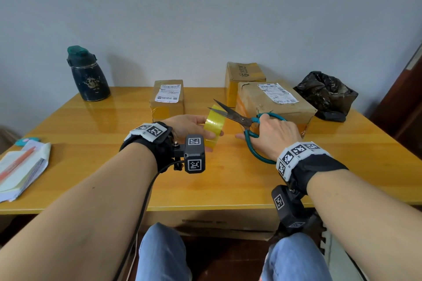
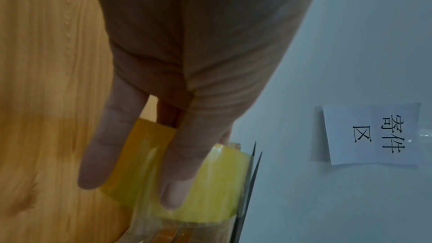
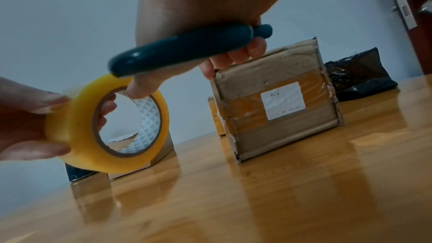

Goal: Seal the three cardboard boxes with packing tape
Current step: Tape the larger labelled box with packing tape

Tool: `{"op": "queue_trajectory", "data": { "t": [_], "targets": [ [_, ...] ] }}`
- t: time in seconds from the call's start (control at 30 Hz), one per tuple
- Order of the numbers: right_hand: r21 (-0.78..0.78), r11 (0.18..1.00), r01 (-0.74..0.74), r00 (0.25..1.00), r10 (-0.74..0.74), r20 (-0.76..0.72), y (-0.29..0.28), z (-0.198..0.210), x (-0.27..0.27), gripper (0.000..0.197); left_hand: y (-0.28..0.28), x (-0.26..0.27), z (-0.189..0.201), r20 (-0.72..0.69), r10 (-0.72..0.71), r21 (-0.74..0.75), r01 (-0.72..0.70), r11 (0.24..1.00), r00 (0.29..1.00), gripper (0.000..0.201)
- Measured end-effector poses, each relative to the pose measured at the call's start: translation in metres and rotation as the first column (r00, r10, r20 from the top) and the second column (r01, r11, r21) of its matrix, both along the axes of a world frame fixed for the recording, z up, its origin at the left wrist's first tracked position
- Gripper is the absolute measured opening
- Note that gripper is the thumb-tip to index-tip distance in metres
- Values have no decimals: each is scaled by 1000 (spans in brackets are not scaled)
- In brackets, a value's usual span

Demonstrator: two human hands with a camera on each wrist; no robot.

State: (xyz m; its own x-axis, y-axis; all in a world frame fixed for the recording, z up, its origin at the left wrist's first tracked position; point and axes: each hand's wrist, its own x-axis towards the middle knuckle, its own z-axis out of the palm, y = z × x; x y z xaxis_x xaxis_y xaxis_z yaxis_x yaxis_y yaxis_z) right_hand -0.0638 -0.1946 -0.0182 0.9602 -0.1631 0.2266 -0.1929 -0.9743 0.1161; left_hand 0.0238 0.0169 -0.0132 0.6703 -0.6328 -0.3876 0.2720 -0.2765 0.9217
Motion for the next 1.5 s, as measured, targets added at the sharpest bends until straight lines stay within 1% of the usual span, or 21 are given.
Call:
{"op": "queue_trajectory", "data": {
  "t": [0.17,0.37,0.53,0.67,0.77,0.87,0.93,1.0,1.1,1.3,1.5],
  "targets": [
    [-30,999,-26,999,26,-21,-5,-4,-1,73,3,2,1,1,-36,18,36,999,999,43],
    [14,997,-70,995,71,-68,-9,-6,-6,63,8,2,2,6,-84,38,84,996,996,58],
    [62,997,-54,996,59,-73,-7,-8,-4,63,8,4,2,16,-64,50,63,997,998,51],
    [77,996,50,999,-49,-15,2,-6,2,77,-5,3,-4,55,25,20,-26,999,998,41],
    [119,990,80,997,-81,-1,6,-9,7,82,-13,3,-6,57,81,-2,-81,997,995,37],
    [108,992,60,998,-63,27,7,-14,12,86,-15,4,-8,51,63,18,-64,998,997,39],
    [134,989,63,997,-67,23,7,-15,15,88,-17,4,-9,52,35,39,-37,999,998,40],
    [148,987,63,998,-66,18,5,-14,16,88,-18,3,-10,59,16,29,-18,999,998,40],
    [127,991,40,999,-41,12,0,-15,15,86,-16,2,-11,37,-6,12,6,1000,999,44],
    [149,988,50,999,-50,-7,-2,-19,12,85,-15,2,-15,29,6,-3,-6,1000,1000,45],
    [147,988,50,999,-51,8,-5,-23,12,83,-12,2,-12,15,-26,56,25,998,1000,46]
  ]
}}
